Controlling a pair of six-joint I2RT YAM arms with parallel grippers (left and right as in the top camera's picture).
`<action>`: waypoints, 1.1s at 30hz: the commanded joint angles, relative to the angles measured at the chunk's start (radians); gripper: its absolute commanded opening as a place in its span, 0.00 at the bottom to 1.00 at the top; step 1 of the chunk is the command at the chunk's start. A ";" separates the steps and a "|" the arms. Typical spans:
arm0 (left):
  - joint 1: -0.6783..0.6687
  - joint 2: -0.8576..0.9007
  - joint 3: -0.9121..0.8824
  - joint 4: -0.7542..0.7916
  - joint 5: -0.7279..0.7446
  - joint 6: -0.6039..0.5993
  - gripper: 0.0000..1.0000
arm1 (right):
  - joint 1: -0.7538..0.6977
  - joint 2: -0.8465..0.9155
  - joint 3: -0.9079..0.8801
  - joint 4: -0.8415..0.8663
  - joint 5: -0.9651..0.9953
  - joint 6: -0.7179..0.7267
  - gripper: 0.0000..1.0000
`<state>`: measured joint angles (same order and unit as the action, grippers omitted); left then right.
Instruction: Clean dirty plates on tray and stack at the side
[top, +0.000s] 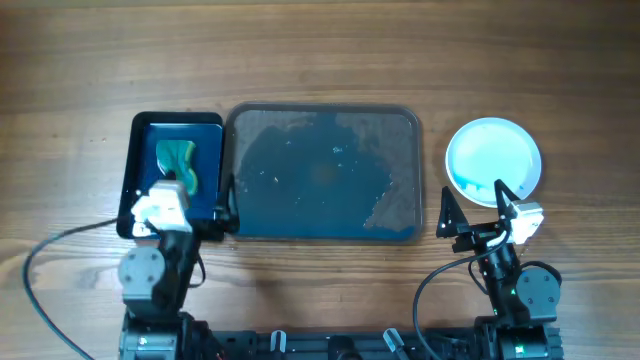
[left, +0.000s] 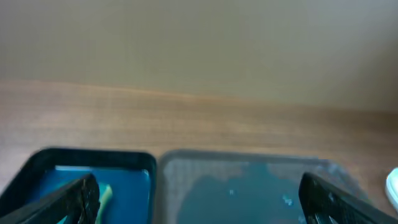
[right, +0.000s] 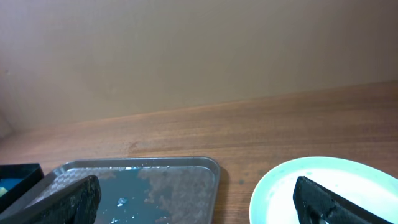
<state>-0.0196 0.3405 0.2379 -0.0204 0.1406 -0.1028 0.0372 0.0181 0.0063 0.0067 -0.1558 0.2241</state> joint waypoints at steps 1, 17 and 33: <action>-0.002 -0.129 -0.114 0.020 -0.007 0.015 1.00 | -0.002 -0.008 -0.001 0.003 0.002 0.015 1.00; 0.034 -0.328 -0.232 -0.051 -0.048 0.028 1.00 | -0.002 -0.008 -0.001 0.003 0.002 0.015 1.00; 0.037 -0.338 -0.232 -0.050 -0.048 0.013 1.00 | -0.002 -0.008 -0.001 0.003 0.002 0.015 1.00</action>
<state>0.0097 0.0139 0.0139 -0.0700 0.1020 -0.0906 0.0372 0.0181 0.0063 0.0071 -0.1558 0.2241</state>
